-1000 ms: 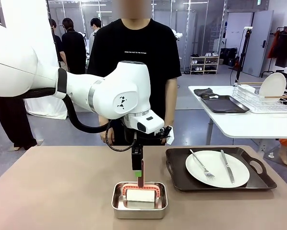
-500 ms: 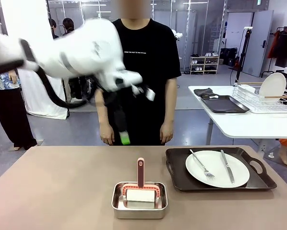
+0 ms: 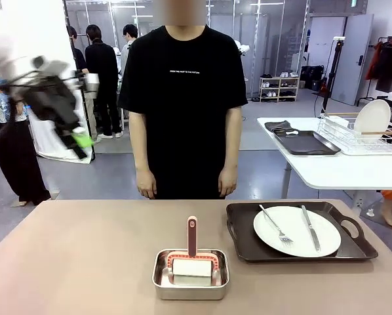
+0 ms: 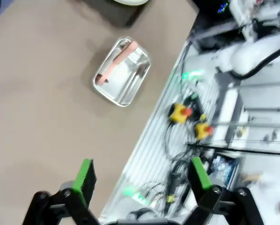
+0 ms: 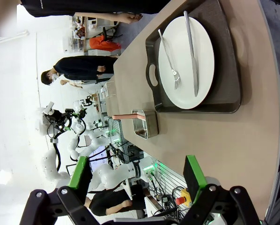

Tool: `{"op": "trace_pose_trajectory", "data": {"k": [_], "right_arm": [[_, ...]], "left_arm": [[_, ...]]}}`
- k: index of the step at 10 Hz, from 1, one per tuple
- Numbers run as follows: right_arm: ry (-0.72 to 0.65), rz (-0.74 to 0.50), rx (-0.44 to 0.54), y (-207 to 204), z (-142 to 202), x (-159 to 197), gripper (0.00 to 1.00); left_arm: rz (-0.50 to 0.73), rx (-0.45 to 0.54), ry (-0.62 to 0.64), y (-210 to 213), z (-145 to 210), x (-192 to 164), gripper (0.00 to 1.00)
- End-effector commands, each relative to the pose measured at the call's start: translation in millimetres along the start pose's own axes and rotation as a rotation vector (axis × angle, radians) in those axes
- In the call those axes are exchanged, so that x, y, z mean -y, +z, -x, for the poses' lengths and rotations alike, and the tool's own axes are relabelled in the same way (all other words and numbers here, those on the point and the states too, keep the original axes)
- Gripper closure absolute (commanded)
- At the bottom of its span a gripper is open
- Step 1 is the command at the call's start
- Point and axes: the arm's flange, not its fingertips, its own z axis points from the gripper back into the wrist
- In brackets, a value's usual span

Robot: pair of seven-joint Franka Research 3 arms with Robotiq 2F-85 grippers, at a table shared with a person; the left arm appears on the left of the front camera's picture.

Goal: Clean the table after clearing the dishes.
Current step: When the right (or left) Handle tray is removed, use the right hand (or left hand) to clean the right (or left) side of the table with the Lint Roller.

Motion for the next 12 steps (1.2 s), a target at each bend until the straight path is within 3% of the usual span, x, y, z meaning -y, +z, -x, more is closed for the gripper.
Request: {"op": "trace_pose_trajectory", "data": {"k": [1,4,5,7,9,12], "right_arm": [[0.004,-0.002,0.0,-0.6,2.2,-3.0,0.0],[0.004,-0.002,0.0,-0.6,2.2,-3.0,0.0],[0.004,-0.002,0.0,-0.6,2.2,-3.0,0.0],[0.004,-0.002,0.0,-0.6,2.2,-3.0,0.0],[0.004,-0.002,0.0,-0.6,2.2,-3.0,0.0],[0.004,-0.002,0.0,-0.6,2.2,-3.0,0.0]], "left_arm": [[0.128,0.28,0.137,13.2,61.9,-30.9,0.0],[0.177,0.598,0.384,44.1,193.5,-99.2,0.0],[0.22,0.651,0.435,40.4,228.9,-116.3,0.0],[0.318,0.78,0.429,31.1,291.2,-144.6,0.0],[0.363,0.808,0.465,19.0,333.3,-161.4,0.0],[0.391,0.776,0.496,15.5,332.8,-175.9,0.0]]}}
